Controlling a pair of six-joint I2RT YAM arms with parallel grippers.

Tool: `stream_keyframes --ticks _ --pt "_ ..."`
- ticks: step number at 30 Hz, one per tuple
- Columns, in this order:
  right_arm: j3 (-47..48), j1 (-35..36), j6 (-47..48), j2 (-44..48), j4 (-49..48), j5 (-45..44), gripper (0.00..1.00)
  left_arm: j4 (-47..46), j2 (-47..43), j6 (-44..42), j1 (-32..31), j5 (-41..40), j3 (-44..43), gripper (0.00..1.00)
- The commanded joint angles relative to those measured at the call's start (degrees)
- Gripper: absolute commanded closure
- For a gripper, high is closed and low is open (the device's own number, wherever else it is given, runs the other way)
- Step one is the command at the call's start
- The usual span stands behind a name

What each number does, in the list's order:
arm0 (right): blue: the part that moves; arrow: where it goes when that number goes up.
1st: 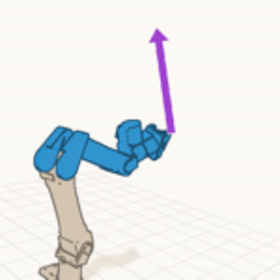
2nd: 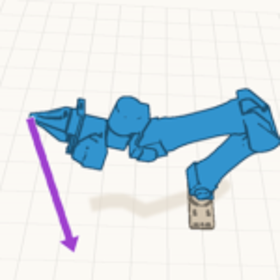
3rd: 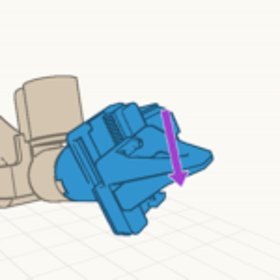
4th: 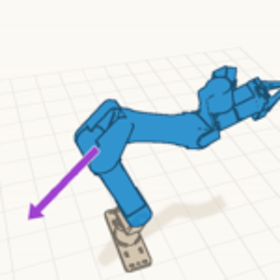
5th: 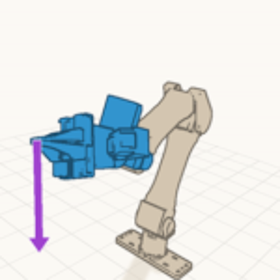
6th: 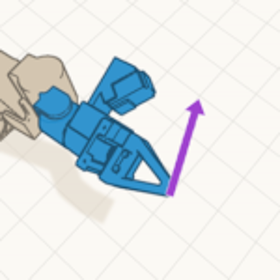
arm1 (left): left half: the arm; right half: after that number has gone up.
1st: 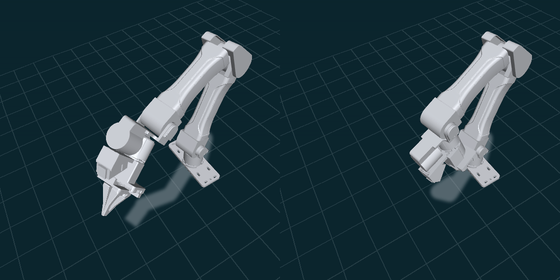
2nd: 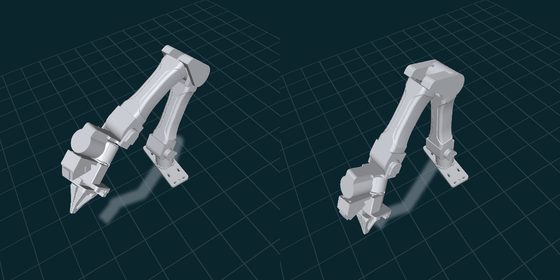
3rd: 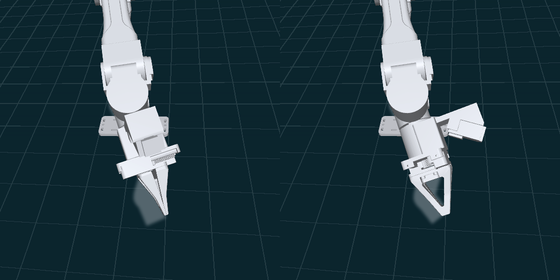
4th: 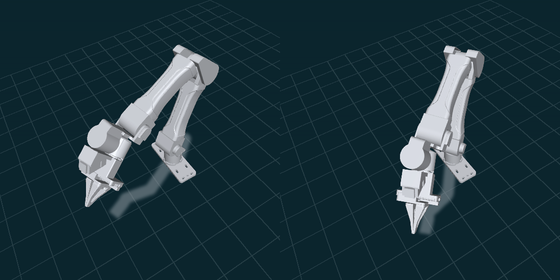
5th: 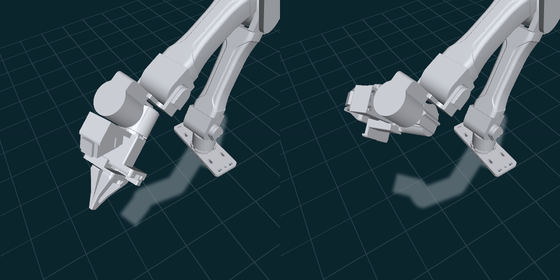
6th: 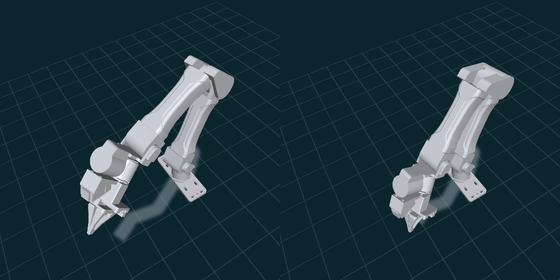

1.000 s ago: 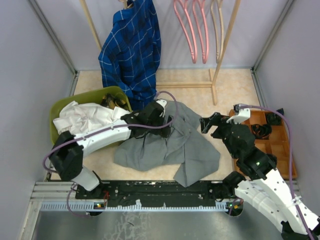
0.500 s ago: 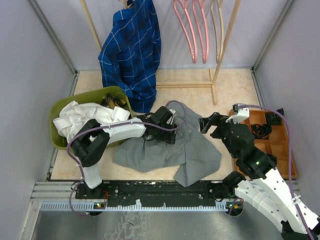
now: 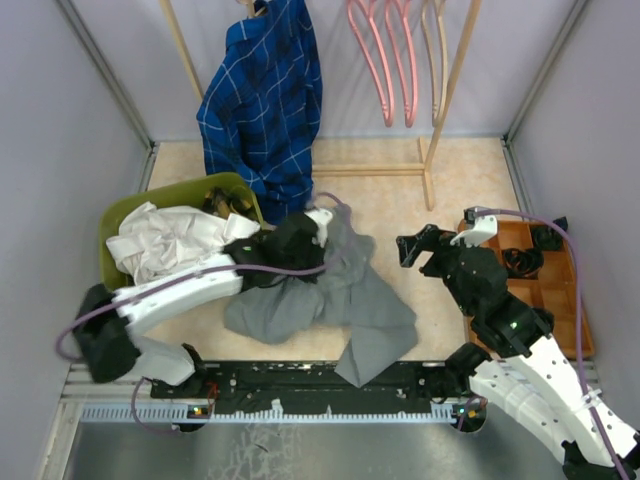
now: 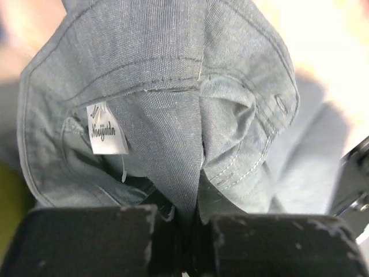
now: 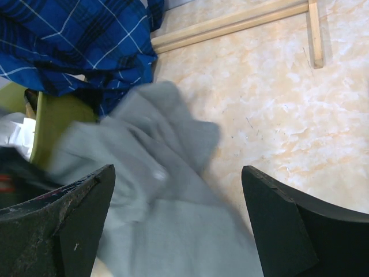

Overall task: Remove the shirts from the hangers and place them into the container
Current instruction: Pick up the shirt from the center of the board, then place the shirt in the bin.

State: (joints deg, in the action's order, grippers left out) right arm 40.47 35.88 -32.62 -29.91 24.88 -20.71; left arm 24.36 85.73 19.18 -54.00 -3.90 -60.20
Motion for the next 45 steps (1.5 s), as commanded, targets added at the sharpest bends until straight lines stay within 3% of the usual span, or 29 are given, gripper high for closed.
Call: stream_keyframes --ticks 1,4,7,12,18,23,28,34,45 --pt "0.1 0.2 -0.4 -0.3 -3.5 -0.7 0.09 -2.0 -17.9 -6.3 0.3 -14.0 -5.3 1.0" --pt "0.0 0.2 -0.5 -0.3 -3.7 -0.7 0.09 0.2 -25.9 -9.5 0.3 -22.5 -8.0 1.0" --pt "-0.3 0.2 -0.7 -0.2 -4.0 -0.7 0.09 8.0 -28.7 -11.0 0.3 -30.2 -12.2 1.0" --pt "-0.7 0.2 -0.9 -0.6 -5.2 -0.1 0.09 18.8 -30.5 -6.3 0.4 -43.1 -16.9 1.0" --pt "-0.5 0.2 -1.1 -1.4 -5.4 0.3 0.09 25.8 -30.3 -1.0 5.4 -48.6 -17.2 1.0" --pt "-0.1 0.2 -0.7 -1.2 -4.7 -0.2 0.09 25.8 -29.3 -2.1 16.9 -44.3 -16.7 1.0" --pt "-0.3 0.2 -0.7 -0.6 -4.2 -0.8 0.09 24.5 -28.8 -1.9 22.8 -42.3 -14.3 1.0" --pt "-0.1 0.2 -0.5 -0.7 -4.0 -0.3 0.09 19.0 -27.3 -1.8 39.8 -26.8 -10.1 1.0" --pt "-0.3 0.2 0.6 -0.1 -3.8 -1.0 0.09 18.4 -31.7 8.2 54.5 -20.5 4.9 0.99"
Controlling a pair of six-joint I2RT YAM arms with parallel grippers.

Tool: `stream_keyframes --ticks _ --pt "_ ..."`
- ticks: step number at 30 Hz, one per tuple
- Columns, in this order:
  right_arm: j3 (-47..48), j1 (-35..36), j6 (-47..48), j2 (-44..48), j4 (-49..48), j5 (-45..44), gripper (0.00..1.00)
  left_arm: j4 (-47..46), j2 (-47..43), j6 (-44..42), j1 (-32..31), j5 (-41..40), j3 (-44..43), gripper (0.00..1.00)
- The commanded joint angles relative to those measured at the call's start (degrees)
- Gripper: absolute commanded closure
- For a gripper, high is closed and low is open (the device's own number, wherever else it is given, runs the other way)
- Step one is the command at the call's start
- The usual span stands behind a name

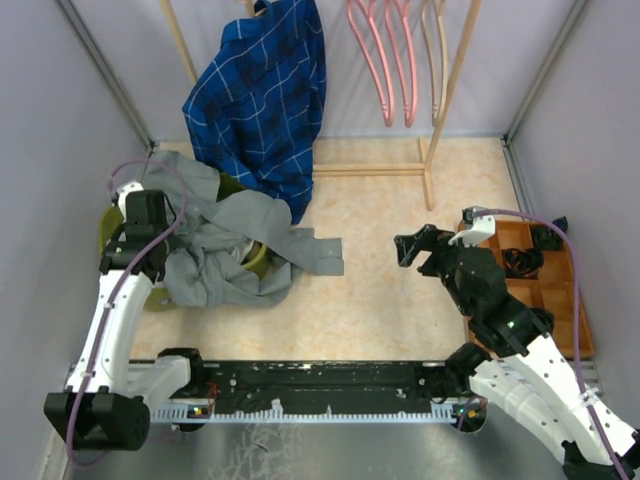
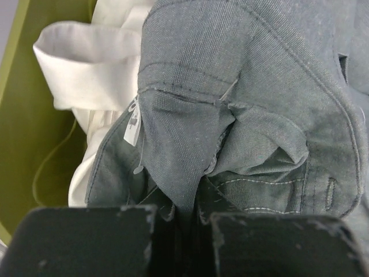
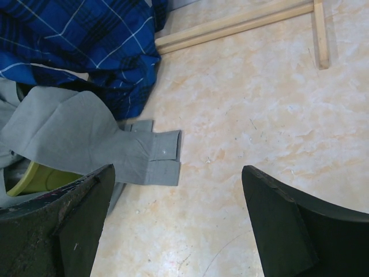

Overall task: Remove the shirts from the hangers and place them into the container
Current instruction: Place the shirt in the bin.

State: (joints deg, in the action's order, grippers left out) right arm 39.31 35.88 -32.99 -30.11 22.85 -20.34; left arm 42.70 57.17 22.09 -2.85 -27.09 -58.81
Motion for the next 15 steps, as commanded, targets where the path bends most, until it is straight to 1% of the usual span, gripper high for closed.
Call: stream_keyframes --ticks 1,2,4,7,12,15 --pt "0.9 0.2 1.1 0.1 -1.5 -1.7 0.09 -0.9 -4.8 5.6 4.0 2.0 4.9 0.98" --pt "0.8 0.2 1.1 0.2 -1.4 -1.9 0.09 -2.1 -6.4 5.4 4.5 1.5 6.3 0.97" --pt "0.3 0.2 1.2 0.3 -1.8 -2.0 0.09 -3.4 -6.4 3.4 6.1 2.7 7.7 0.97" --pt "-0.1 0.2 1.2 0.1 -2.7 -1.1 0.09 -2.5 -2.0 0.5 7.2 6.8 6.6 0.96" --pt "-0.1 0.2 1.0 -1.0 -3.7 -0.5 0.09 -1.5 3.6 -3.1 7.1 17.6 6.4 0.96" --pt "-0.2 0.2 0.9 -1.3 -4.1 -0.2 0.08 0.1 6.4 -4.1 7.1 21.5 4.8 0.95"
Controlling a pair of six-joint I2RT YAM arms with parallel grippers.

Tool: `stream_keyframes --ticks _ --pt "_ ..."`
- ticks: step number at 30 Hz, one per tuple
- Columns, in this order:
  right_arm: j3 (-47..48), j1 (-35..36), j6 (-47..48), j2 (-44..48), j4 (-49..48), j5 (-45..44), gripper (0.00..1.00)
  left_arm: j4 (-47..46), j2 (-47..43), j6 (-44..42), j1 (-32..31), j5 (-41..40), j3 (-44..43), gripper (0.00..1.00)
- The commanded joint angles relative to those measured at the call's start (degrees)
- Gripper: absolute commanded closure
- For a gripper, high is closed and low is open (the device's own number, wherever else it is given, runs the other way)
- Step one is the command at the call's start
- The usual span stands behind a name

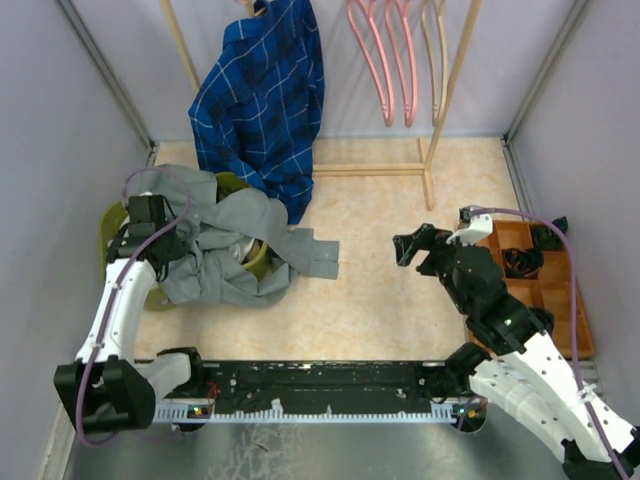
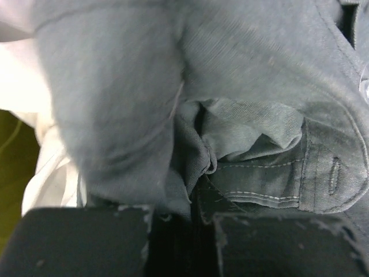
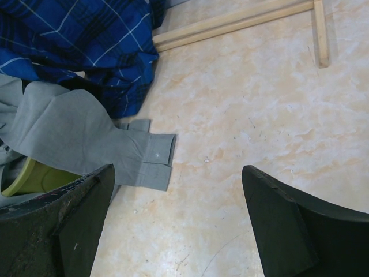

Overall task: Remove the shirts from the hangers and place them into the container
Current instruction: Place the shirt in the bin.

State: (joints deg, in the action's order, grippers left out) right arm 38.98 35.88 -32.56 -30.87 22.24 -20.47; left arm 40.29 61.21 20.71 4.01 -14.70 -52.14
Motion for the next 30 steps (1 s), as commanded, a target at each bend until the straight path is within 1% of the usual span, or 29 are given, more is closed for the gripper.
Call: stream_keyframes --ticks 1,3,5,6,9,12,15,16,18,20,24,25,26,28,30 --pt "0.1 0.2 0.5 -0.6 -3.5 0.1 0.09 2.7 3.1 -2.8 0.2 9.2 -2.0 0.94" --pt "0.1 0.2 0.6 -0.7 -3.4 0.1 0.08 2.0 4.6 -2.8 0.2 9.3 -1.2 0.92" --pt "0.2 0.2 0.8 -0.7 -3.2 0.0 0.08 0.4 6.6 -4.9 0.3 13.4 -0.8 0.91" --pt "0.2 0.2 0.8 -0.8 -3.1 -0.1 0.08 0.3 8.3 -6.1 0.2 15.5 -1.0 0.91" --pt "0.2 0.2 0.8 -0.5 -2.7 -0.4 0.08 2.4 15.0 -6.6 0.3 17.5 -2.5 0.91" --pt "-0.1 0.2 0.8 -0.1 -2.5 -0.7 0.08 3.5 21.5 -8.2 0.3 22.8 -3.7 0.91" --pt "0.0 0.2 0.9 0.4 -1.8 -1.2 0.08 3.0 23.0 -8.0 0.2 23.5 -3.2 0.86" --pt "0.0 0.2 1.0 0.6 -1.6 -1.5 0.08 3.0 22.4 -7.7 0.2 22.9 -3.2 0.82" --pt "0.0 0.2 1.7 1.0 -1.3 -1.9 0.08 3.1 19.5 -7.1 0.3 21.4 -3.3 0.7" --pt "0.0 0.2 2.2 1.2 -1.2 -2.2 0.08 3.7 15.3 -6.1 0.3 18.8 -4.4 0.49" --pt "-0.3 0.2 2.2 0.8 -2.0 -2.2 0.08 6.1 6.8 -4.8 0.3 14.5 -9.6 0.23" --pt "-0.4 0.2 2.1 0.6 -2.4 -2.0 0.08 6.1 4.6 -4.4 0.2 13.8 -10.8 0.14" --pt "-0.4 0.2 2.1 0.4 -2.8 -1.8 0.08 5.4 2.5 -4.2 0.2 13.7 -11.6 0.07" --pt "-0.6 0.2 1.8 -0.1 -3.3 -1.3 0.08 0.8 -1.9 -3.9 0.2 15.0 -11.2 0.01" --pt "-0.6 0.2 1.6 -0.7 -3.8 -0.8 0.08 -1.6 -5.1 -3.2 0.3 16.2 -11.5 0.01"
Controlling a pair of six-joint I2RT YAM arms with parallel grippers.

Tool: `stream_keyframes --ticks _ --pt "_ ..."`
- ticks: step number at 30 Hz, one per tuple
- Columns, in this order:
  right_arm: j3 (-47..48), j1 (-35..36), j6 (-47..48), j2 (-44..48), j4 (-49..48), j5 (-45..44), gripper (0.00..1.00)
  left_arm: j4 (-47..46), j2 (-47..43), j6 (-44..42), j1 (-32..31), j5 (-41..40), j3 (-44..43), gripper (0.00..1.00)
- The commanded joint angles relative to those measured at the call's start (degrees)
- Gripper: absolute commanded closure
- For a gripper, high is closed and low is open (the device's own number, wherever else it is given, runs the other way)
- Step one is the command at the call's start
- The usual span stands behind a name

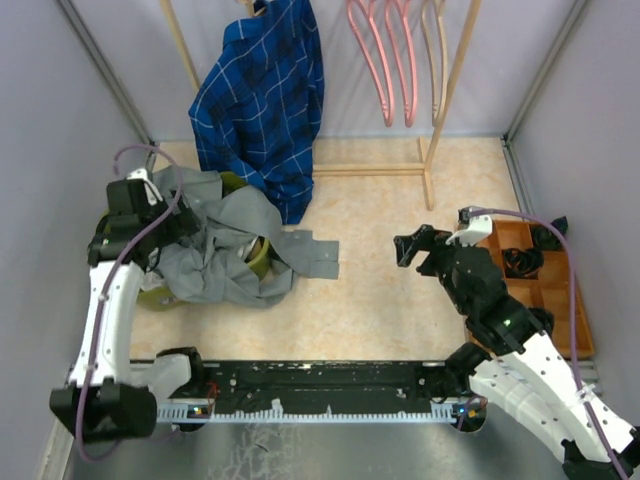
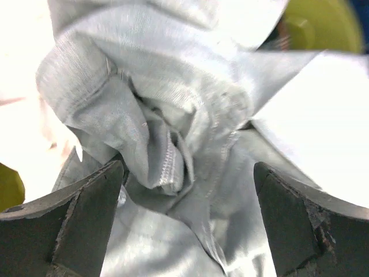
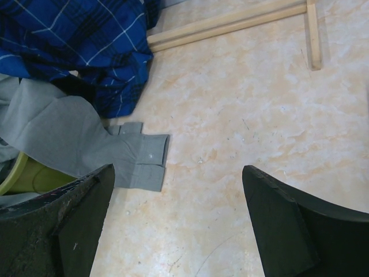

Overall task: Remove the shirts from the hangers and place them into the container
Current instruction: Place the shirt in the bin.

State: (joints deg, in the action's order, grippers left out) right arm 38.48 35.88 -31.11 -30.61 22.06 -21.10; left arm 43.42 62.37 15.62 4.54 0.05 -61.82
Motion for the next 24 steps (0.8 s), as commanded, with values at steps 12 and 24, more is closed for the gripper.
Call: stream_keyframes --ticks 12,24 --pt "-0.4 0.2 -1.0 -1.7 -5.1 0.8 0.08 -10.1 -10.9 3.5 -14.6 13.1 -5.2 0.03" --pt "0.6 0.2 -1.9 0.1 -1.7 -2.8 0.07 -14.7 6.9 -12.9 -53.8 -5.5 -7.4 0.02"
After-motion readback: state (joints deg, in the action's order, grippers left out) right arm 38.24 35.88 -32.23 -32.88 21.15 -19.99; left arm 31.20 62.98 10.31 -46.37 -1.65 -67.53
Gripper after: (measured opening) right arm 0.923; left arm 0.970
